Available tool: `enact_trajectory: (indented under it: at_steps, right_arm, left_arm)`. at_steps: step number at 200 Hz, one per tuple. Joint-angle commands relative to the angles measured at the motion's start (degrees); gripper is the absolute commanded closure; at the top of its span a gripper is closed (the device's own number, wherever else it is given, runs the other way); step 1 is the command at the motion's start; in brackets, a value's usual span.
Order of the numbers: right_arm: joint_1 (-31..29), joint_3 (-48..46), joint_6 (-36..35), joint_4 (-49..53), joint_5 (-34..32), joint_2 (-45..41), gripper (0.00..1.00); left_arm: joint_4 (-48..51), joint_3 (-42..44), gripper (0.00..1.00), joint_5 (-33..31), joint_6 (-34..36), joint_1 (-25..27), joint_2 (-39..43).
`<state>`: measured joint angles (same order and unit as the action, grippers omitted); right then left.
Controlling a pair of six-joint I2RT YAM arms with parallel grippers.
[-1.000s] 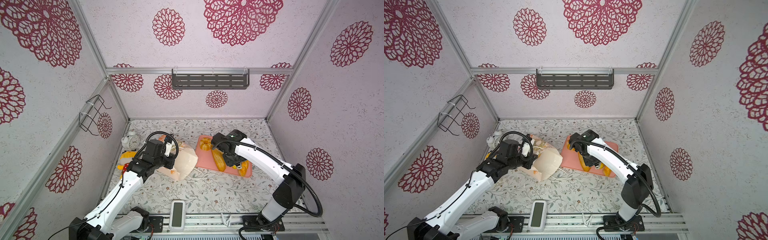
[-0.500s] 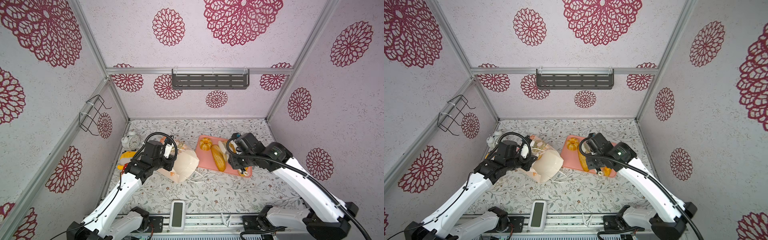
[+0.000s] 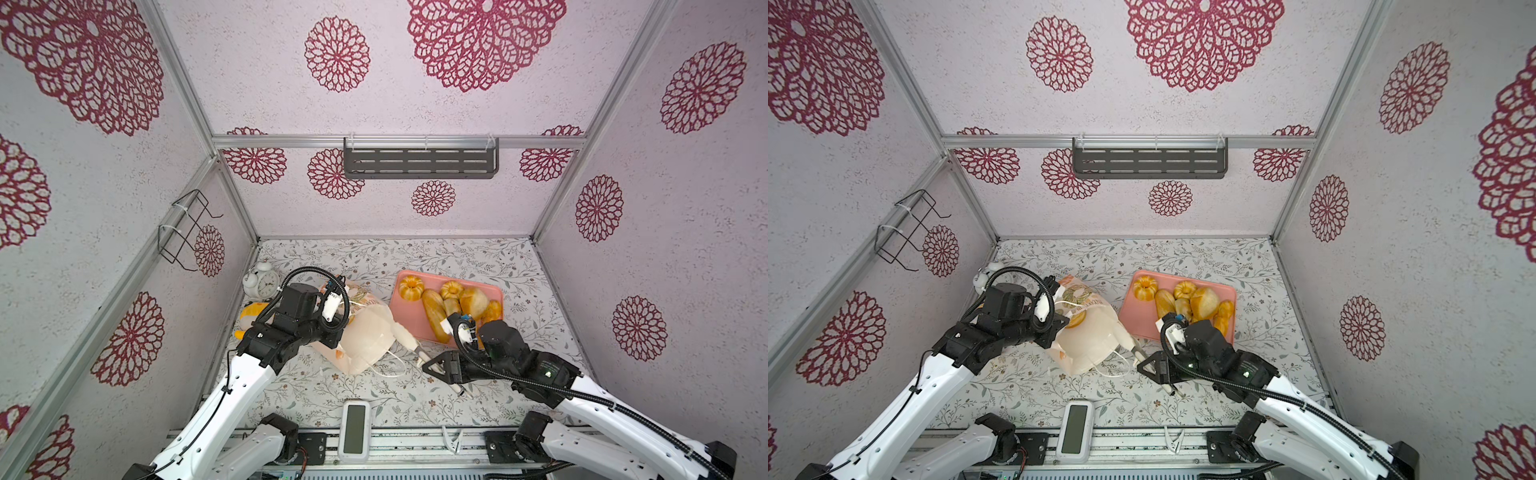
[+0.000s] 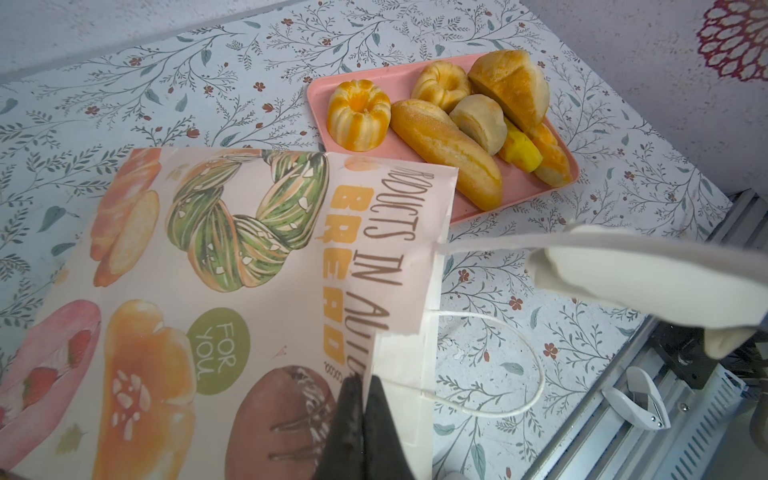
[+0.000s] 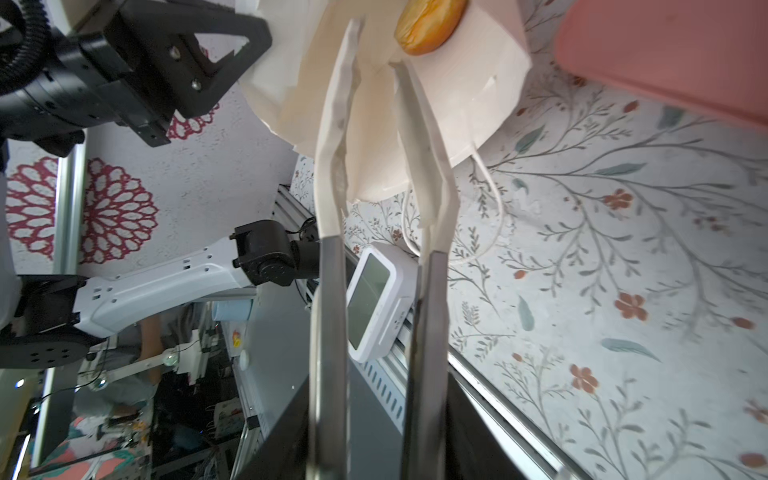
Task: Take the fake bread out of the paper bag
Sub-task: 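Carry the tongs from the tray back toward the bag opening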
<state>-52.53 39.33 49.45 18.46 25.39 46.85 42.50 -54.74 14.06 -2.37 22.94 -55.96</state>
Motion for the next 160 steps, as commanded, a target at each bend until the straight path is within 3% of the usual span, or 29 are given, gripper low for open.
enact_trajectory:
  at_steps: [1,43,79,160]
  right_arm:
    - [-3.33,-3.29,8.86,-21.30,2.60,0.41,0.56]
    - [-5.50,-7.32,13.46,-30.72,-0.59,5.37,0.55]
    - [-5.47,-6.81,17.41,-40.96,-0.20,15.02,0.51]
    - [-4.96,-2.58,20.39,-46.23,-0.04,26.19,0.36]
  left_arm:
    - [-0.29,0.04,1.00,0.24,0.23,-0.27,-0.60]
    - [-2.98,3.21,1.00,2.10,0.66,-0.31,0.54]
    - [-3.17,4.29,1.00,2.08,0.17,-0.32,1.55]
    - [-4.12,3.67,1.00,4.94,1.49,-0.27,3.64]
